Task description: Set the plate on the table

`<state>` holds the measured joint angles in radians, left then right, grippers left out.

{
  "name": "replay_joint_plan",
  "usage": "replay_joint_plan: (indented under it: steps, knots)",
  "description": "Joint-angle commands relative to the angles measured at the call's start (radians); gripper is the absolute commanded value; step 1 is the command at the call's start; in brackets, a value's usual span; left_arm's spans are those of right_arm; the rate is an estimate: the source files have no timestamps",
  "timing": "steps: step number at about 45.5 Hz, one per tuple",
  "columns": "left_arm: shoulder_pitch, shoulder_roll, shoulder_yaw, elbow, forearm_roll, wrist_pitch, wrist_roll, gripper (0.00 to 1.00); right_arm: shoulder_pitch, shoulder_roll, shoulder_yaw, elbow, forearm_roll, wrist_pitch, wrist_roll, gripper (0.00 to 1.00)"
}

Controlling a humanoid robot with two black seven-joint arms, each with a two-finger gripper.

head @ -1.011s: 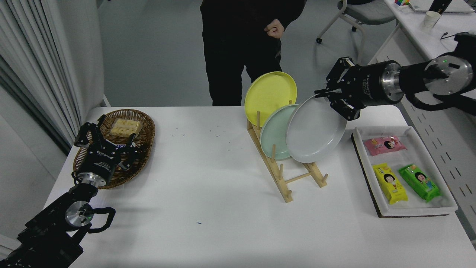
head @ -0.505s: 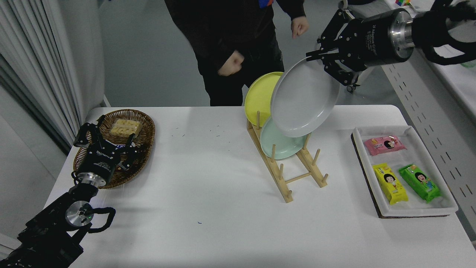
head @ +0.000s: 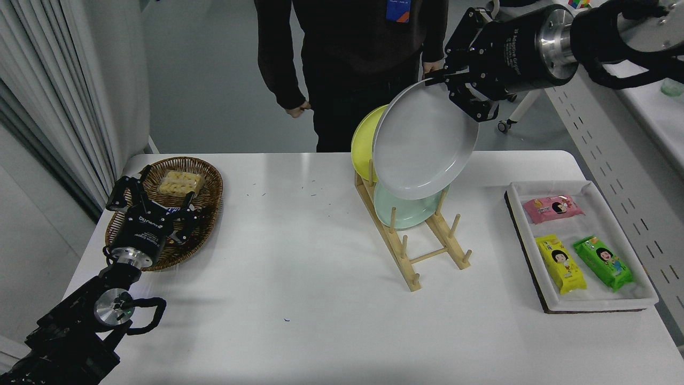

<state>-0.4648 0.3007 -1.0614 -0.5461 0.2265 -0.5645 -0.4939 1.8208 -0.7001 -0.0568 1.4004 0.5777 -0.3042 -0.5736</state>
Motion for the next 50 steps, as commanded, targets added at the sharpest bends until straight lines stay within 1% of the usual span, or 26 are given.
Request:
replay_joint_plan:
  steps: [1, 5, 11, 19, 26, 32, 45, 50]
  knots:
    - [0.000, 0.000, 0.000, 0.000, -0.001, 0.000, 0.000, 0.98, -0.028, 0.042, 0.031, 0.000, -0.061, -0.047, 0.000, 0.00]
    - [0.000, 0.000, 0.000, 0.000, 0.001, 0.000, 0.000, 0.98, -0.054, 0.077, 0.052, -0.003, -0.068, -0.124, 0.000, 0.00]
    - [0.000, 0.000, 0.000, 0.000, 0.001, 0.000, 0.000, 0.98, -0.092, 0.085, 0.132, 0.002, -0.058, -0.153, -0.003, 0.00]
    - [0.000, 0.000, 0.000, 0.000, 0.001, 0.000, 0.000, 0.98, -0.155, 0.088, 0.232, -0.003, -0.052, -0.171, -0.005, 0.00]
    - [0.000, 0.000, 0.000, 0.000, -0.001, 0.000, 0.000, 0.98, -0.169, 0.090, 0.244, 0.005, -0.050, -0.165, -0.009, 0.00]
    - [0.000, 0.000, 0.000, 0.000, -0.001, 0.000, 0.000, 0.98, -0.175, 0.108, 0.242, 0.003, -0.038, -0.182, -0.045, 0.00]
    - [0.000, 0.000, 0.001, 0.000, -0.001, 0.000, 0.000, 0.98, -0.186, 0.117, 0.230, -0.017, -0.015, -0.207, -0.049, 0.00]
    - [0.000, 0.000, 0.000, 0.000, 0.001, 0.000, 0.000, 0.98, -0.195, 0.149, 0.232, -0.020, -0.013, -0.236, -0.049, 0.00]
